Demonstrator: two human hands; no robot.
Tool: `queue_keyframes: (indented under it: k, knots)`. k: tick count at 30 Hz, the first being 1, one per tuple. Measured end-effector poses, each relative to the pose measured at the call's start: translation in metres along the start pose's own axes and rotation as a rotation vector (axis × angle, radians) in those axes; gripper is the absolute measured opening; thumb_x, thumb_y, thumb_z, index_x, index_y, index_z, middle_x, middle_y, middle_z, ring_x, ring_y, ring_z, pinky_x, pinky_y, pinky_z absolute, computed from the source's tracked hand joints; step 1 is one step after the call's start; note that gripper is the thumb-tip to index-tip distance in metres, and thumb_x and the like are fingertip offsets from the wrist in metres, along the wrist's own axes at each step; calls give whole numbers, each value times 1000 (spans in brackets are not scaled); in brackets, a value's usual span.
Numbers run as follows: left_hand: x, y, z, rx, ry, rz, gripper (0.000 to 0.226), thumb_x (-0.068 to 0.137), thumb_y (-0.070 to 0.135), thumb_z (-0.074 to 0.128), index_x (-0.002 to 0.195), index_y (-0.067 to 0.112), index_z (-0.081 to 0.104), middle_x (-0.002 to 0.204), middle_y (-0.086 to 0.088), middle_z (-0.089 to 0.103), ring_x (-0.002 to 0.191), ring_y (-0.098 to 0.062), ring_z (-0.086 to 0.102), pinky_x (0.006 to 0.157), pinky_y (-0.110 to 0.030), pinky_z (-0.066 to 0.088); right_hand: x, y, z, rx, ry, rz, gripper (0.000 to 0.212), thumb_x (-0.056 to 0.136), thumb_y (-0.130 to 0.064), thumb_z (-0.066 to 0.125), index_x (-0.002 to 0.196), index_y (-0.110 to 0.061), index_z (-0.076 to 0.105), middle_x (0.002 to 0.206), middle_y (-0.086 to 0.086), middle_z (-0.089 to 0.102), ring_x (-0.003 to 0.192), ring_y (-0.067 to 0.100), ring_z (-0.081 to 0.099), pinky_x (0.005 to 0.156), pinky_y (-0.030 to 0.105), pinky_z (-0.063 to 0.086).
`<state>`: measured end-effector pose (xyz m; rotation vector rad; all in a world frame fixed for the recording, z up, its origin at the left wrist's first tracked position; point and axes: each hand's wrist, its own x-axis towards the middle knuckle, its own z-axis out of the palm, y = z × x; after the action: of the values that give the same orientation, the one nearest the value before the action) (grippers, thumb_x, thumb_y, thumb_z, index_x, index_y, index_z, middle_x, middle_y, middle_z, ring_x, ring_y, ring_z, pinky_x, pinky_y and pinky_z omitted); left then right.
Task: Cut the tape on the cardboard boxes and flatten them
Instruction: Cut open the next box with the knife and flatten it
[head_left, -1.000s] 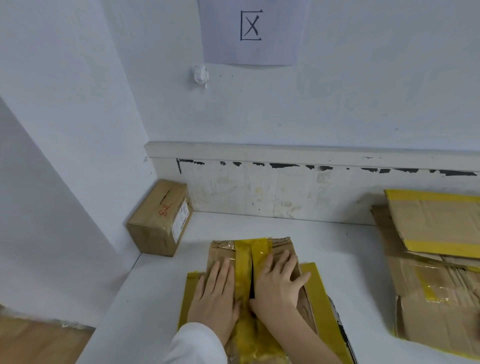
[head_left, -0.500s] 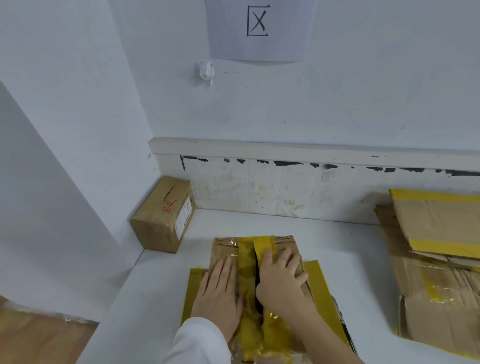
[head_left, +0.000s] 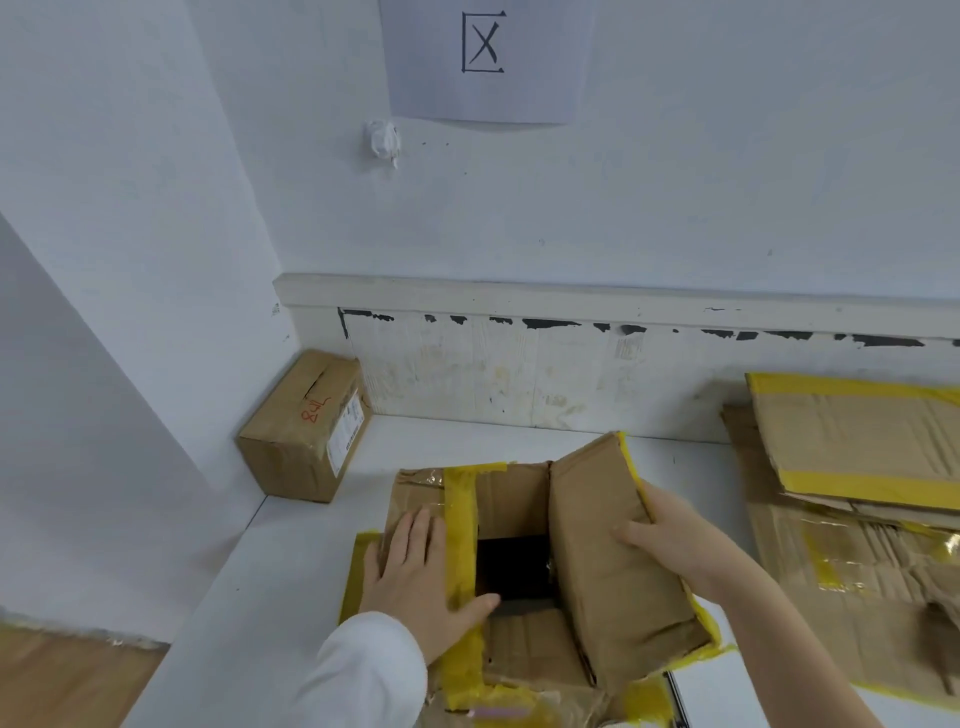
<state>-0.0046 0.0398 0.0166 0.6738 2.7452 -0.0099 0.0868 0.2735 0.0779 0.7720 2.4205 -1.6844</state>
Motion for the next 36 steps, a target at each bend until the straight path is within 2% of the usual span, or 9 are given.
queue_keyframes:
  k: [4,9,14,20,24,28,32,34,36]
  knots:
    - [18,36,-11,23,-62,-242,117,76,70,54,144,17,-26,152,-20,-24,142,-39,-13,108,-61,17,3,-17,12,-228,49,-48,31,87,-6,49,116,-15,52,102,2,61,93,18,59,79,31,50]
    - [21,54,-9,-28,-17,-415,110,85,44,63,144,20,-27,151,-22,-25,136,-49,-20,106,-67,9,2,-25,24,-426,87,-102,30,88,-8,43,117,-10,46,87,-4,48,78,14,46,53,19,30]
    - [19,49,-26,-183,-18,-401,88,89,21,51,148,20,-13,155,-12,-21,140,-43,-14,109,-59,14,1,-27,22,-531,106,-114,32,90,-7,42,121,-8,43,106,6,54,87,18,47,67,25,35]
    - [12,26,-41,-344,17,-285,68,88,18,45,148,18,12,157,-3,1,141,-35,5,109,-54,27,5,-15,14,-533,103,-132,30,90,-7,43,119,-9,43,98,4,51,83,19,48,53,20,32]
    - [14,15,-42,-430,44,-211,65,86,16,47,146,15,20,152,-4,15,139,-34,13,108,-49,29,10,2,6,-377,87,-141,30,88,-8,47,117,-12,46,94,-3,52,82,14,49,56,17,35]
    - [10,11,-30,-320,77,-197,72,88,30,50,148,18,13,158,-1,-1,144,-28,2,112,-48,21,-1,31,0,168,-72,-96,31,88,-10,60,118,-16,54,97,-6,69,88,14,66,69,23,53]
    - [13,6,-24,-177,56,-99,81,87,35,50,150,20,1,157,2,-15,145,-21,-10,115,-44,8,-20,72,-6,429,-343,101,46,80,-57,48,111,-25,61,96,-3,74,85,16,70,64,30,57]
    - [16,3,-23,-121,48,-51,83,87,37,50,151,21,-1,157,3,-17,145,-20,-12,116,-42,7,-18,93,-7,611,-281,223,64,90,-61,27,107,-11,63,88,10,71,71,24,68,54,31,55]
    - [19,-2,-22,-53,51,-18,81,91,35,49,150,20,-4,157,2,-18,145,-19,-13,117,-40,6,-10,116,-2,512,-46,311,55,98,-49,34,99,-1,61,76,13,67,60,23,64,49,27,50]
